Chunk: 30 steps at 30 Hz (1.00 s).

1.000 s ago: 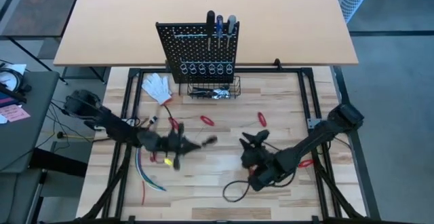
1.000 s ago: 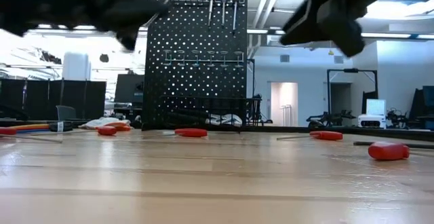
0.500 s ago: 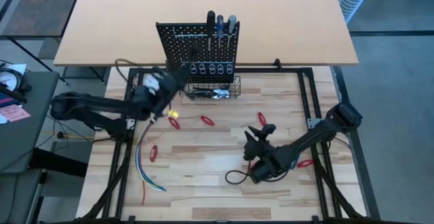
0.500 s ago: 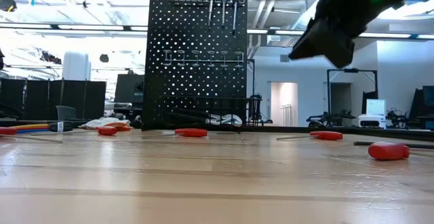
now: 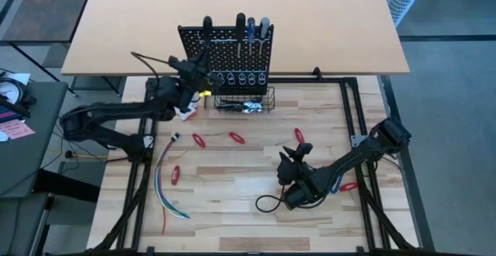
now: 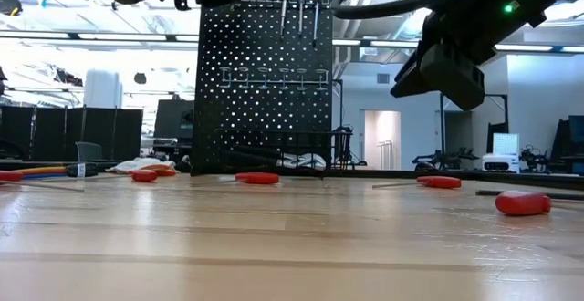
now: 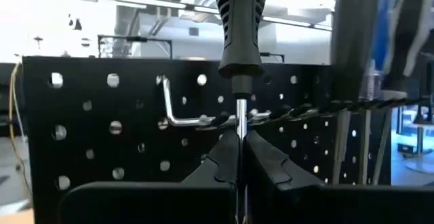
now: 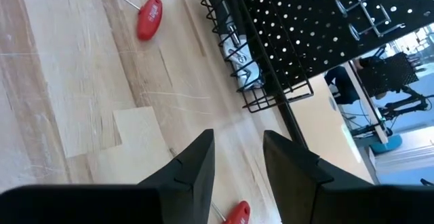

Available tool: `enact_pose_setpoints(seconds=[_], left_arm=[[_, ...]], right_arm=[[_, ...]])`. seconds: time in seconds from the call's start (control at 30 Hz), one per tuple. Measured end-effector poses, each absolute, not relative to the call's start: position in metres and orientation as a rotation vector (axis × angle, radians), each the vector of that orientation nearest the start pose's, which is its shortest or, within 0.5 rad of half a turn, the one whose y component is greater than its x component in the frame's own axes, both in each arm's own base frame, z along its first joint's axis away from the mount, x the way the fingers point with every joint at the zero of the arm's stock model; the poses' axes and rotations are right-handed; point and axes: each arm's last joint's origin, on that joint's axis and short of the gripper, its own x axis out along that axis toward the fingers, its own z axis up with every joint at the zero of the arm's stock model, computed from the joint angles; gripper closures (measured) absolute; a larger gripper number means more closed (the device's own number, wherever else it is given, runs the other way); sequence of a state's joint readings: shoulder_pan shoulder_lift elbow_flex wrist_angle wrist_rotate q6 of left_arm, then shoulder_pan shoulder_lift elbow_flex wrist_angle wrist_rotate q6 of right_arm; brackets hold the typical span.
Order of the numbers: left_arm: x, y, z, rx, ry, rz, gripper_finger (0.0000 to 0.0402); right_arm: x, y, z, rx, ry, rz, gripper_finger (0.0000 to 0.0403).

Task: Hang tools onto peg board
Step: Hang the black screwdriver on the black pegboard, then hang the red allen wrench on the black pegboard

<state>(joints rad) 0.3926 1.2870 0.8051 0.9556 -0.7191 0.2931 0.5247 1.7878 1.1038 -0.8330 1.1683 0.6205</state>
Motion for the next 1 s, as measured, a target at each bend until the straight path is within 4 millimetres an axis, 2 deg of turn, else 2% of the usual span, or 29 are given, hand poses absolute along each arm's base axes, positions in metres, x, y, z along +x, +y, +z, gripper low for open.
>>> enact_pose_setpoints(seconds=[0.33, 0.57, 0.7, 0.83, 1.0], left_arm=[[0.253, 0.135, 0.320, 0.099, -0.310, 1.222, 0.0391], [0.256, 0.138, 0.307, 0.106, -0.193, 1.230, 0.0338], [0.256, 0.137, 0.308, 0.139, -0.162, 1.231, 0.0300], [0.258, 0.133, 0.304, 0.174, -0.087, 1.216, 0.0259], [0.249, 0.124, 0.303, 0.201, 0.020, 1.210, 0.0227]], right_arm=[[0.281, 0.132, 0.174, -0.600, 0.776, -0.763, 0.0271], [0.280, 0.133, 0.174, -0.600, 0.773, -0.759, 0.0271], [0.280, 0.133, 0.174, -0.600, 0.772, -0.760, 0.0271], [0.280, 0.133, 0.174, -0.601, 0.772, -0.760, 0.0271], [0.277, 0.139, 0.174, -0.607, 0.766, -0.742, 0.0271]])
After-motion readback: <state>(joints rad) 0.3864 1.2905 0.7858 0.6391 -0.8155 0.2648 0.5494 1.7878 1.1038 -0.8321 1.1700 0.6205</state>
